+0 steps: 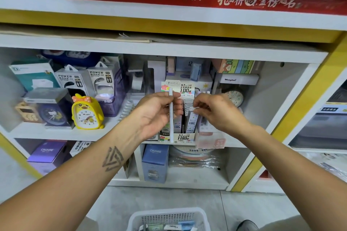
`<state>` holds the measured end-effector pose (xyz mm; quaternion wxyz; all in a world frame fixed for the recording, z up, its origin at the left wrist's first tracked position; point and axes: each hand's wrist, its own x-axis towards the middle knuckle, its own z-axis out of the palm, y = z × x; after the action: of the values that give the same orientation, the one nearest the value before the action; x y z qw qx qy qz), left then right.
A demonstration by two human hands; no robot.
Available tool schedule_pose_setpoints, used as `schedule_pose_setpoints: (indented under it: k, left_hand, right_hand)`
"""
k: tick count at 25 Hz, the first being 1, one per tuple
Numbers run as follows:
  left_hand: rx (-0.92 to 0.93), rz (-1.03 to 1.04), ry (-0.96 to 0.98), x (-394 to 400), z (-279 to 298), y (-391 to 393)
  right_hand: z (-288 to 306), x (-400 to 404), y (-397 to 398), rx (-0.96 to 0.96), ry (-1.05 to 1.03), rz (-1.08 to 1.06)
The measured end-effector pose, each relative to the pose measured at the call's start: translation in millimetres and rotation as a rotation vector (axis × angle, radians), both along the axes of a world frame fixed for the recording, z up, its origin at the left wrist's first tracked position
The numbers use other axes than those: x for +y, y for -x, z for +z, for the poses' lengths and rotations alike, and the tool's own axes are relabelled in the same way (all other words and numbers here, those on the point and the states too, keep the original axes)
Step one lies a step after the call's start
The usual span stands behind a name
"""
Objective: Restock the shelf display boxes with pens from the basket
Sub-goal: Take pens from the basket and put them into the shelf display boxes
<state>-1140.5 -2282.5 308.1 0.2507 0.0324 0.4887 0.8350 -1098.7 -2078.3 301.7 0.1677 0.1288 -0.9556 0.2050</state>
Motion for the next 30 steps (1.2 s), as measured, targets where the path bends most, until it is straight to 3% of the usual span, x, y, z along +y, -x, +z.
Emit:
schedule_pose_setpoints:
  k: [2, 4, 9, 18, 20, 22, 25, 27, 30]
  left_hand:
    - [0.010, -0.018, -0.044, 0, 0, 0]
    - [0.010, -0.040, -0.072, 0, -1, -1]
    - [0.033, -0.047, -0.092, 8, -5, -4]
    - [0.260, 0.022, 0.061, 40, -8, -13]
    - [0.397, 0.018, 0.188, 42, -8, -11]
    - [0.657, 0.070, 0.505, 42, -11, -7]
    - [1.054, 0.074, 0.917, 42, -21, -5]
    - [1.219, -0.046, 1.014, 43, -30, -7]
    - [1.391, -0.152, 1.094, 45, -41, -9]
  right_hand:
    - [-3, -4, 0, -0.025, -0.165, 0.061]
    - [-3, -8, 1, -0.015, -0.167, 0.070]
    - [11, -16, -4, -0.230, 0.719, -0.025]
    - [29, -4, -13, -0.163, 0.935, -0.033]
    - [35, 10, -14, -0.083, 1.026, -0.070]
    - [39, 28, -14, 0.040, 0.948, -0.178]
    - [33, 50, -10, 0.109, 0.613, -0.304]
    - [24, 56, -8, 0.087, 0.427, -0.319]
    - [12, 57, -6, 0.025, 0.353, -0.279]
